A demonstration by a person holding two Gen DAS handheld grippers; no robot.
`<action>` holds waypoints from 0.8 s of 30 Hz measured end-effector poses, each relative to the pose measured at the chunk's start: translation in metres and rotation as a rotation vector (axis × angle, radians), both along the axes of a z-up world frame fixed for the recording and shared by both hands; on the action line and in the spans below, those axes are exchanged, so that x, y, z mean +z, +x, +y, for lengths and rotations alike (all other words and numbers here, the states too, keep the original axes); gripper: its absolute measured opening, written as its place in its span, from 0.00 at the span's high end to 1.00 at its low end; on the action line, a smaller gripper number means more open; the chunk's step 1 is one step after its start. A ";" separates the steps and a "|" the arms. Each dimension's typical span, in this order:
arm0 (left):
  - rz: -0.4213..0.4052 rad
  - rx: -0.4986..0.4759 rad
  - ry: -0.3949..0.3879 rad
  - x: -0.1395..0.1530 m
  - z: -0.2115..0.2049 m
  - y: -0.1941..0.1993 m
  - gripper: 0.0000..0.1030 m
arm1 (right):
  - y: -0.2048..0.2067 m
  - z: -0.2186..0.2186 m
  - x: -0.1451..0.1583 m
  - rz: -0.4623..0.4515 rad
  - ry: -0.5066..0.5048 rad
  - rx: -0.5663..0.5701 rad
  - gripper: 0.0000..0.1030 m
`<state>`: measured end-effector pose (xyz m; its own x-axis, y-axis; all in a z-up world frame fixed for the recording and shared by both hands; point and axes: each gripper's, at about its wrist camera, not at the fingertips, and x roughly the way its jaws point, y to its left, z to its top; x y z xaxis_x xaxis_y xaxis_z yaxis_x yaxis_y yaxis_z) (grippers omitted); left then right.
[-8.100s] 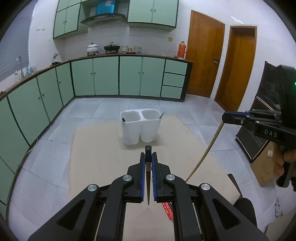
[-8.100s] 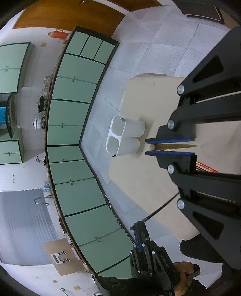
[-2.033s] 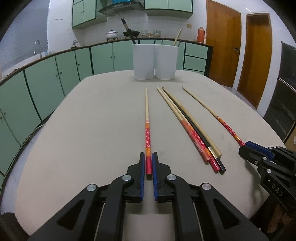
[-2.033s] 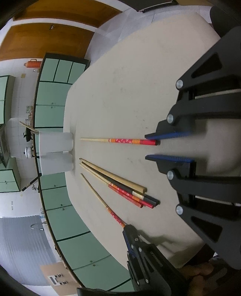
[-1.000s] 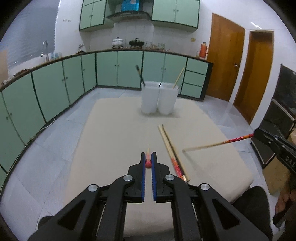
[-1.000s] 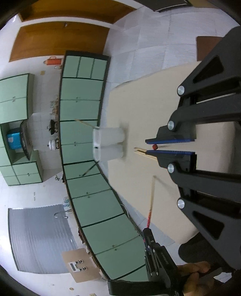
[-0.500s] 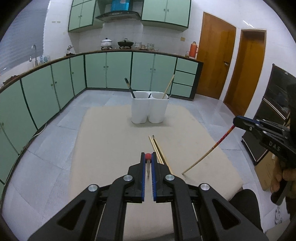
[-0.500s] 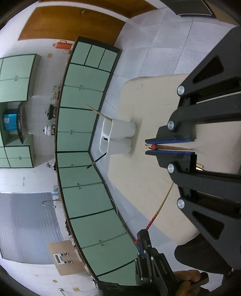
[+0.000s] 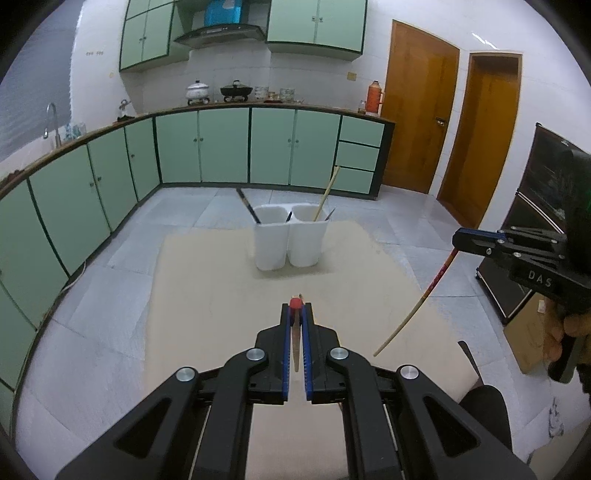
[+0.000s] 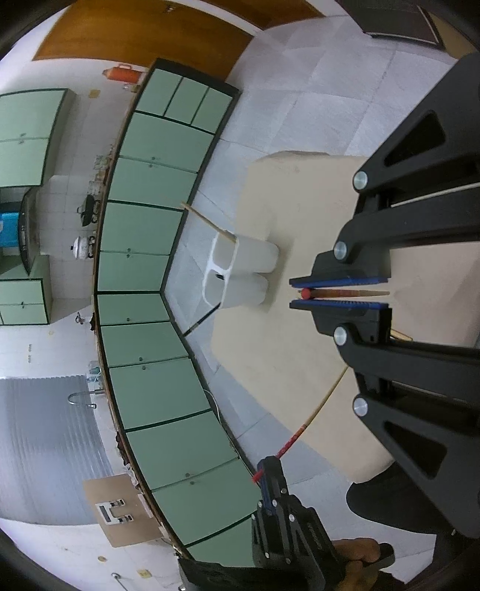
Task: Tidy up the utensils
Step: 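Lift and carry both red-patterned chopsticks in both grippers to the white holder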
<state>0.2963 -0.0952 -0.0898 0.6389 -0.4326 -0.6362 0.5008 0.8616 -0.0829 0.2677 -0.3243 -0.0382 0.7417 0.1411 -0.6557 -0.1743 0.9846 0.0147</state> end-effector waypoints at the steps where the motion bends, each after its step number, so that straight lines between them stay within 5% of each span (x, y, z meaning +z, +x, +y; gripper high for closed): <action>1: -0.006 -0.003 0.003 0.004 -0.001 0.002 0.95 | 0.002 -0.002 0.003 -0.002 0.001 0.001 0.95; 12: -0.058 -0.013 -0.007 0.053 -0.012 0.045 0.95 | 0.043 -0.015 0.050 -0.025 0.004 0.010 0.95; 24: -0.147 0.018 -0.026 0.094 -0.043 0.118 0.95 | 0.135 -0.036 0.099 -0.052 0.034 -0.037 0.95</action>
<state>0.4145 -0.1385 0.0041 0.7323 -0.4355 -0.5235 0.4936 0.8691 -0.0325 0.4031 -0.3608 0.0604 0.7797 0.1343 -0.6116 -0.1392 0.9895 0.0398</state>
